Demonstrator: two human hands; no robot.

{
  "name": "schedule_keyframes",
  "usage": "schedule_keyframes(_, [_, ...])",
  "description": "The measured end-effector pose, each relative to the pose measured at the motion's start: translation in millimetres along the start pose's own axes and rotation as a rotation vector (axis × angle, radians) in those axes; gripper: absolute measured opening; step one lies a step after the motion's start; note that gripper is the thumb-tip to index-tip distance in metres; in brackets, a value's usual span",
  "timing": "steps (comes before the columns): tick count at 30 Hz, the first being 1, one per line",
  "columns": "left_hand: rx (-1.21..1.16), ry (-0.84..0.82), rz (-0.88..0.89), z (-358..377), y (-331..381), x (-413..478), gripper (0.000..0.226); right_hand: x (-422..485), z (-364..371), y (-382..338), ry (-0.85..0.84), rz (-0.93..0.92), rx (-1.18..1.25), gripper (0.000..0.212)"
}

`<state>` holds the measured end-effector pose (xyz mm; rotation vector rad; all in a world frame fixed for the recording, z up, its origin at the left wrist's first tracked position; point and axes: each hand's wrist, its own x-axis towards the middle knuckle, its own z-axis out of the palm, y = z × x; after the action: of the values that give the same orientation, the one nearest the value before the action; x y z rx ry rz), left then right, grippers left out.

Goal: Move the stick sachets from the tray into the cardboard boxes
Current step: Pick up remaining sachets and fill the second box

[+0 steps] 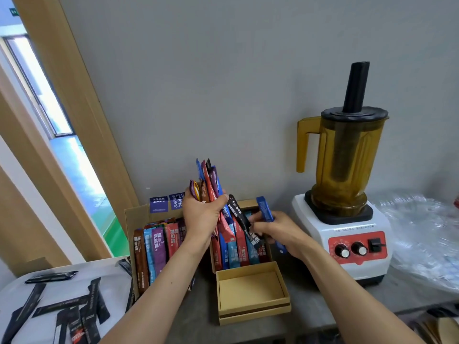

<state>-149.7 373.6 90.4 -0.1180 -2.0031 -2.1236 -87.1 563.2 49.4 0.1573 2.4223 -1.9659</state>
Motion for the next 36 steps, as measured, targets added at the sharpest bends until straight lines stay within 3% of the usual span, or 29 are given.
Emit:
schedule_keyframes(3, [0.059, -0.038, -0.024, 3.3, -4.6, 1.4, 0.051, -2.1, 2.1, -0.2, -0.073, -0.036, -0.02, 0.026])
schedule_keyframes(6, [0.083, -0.045, -0.043, 7.1, -10.2, -0.9, 0.054, 2.0, 4.2, -1.8, -0.063, -0.071, -0.086, 0.018])
schedule_keyframes(14, [0.091, -0.009, -0.031, 4.4, -17.2, -5.9, 0.056, 22.3, 15.4, 12.8, 0.15, -0.098, -0.534, 0.026])
schedule_keyframes(20, [0.103, -0.038, -0.109, -0.8, -27.1, -12.6, 0.05, 25.6, 16.3, 10.2, 0.264, -0.12, -0.655, 0.029])
schedule_keyframes(23, [0.108, -0.055, -0.144, -2.2, -34.6, -16.1, 0.048, 27.0, 16.8, 6.0, 0.189, -0.102, -0.701, 0.025])
schedule_keyframes(27, [0.093, -0.049, -0.136, -2.0, -36.2, -20.7, 0.05, 27.8, 33.8, 17.5, 0.131, -0.132, -0.981, 0.043])
schedule_keyframes(29, [0.085, -0.039, -0.117, -2.2, -34.7, -22.0, 0.047, 28.3, 39.4, 22.5, 0.174, -0.152, -0.986, 0.041])
schedule_keyframes(34, [0.074, -0.044, -0.11, -7.7, -34.7, -20.0, 0.047, 28.8, 28.3, 20.0, 0.294, -0.047, -0.704, 0.03])
schedule_keyframes(36, [0.083, -0.047, -0.123, -8.6, -37.4, -20.3, 0.049, 26.0, 27.6, 20.1, 0.283, -0.045, -0.748, 0.029])
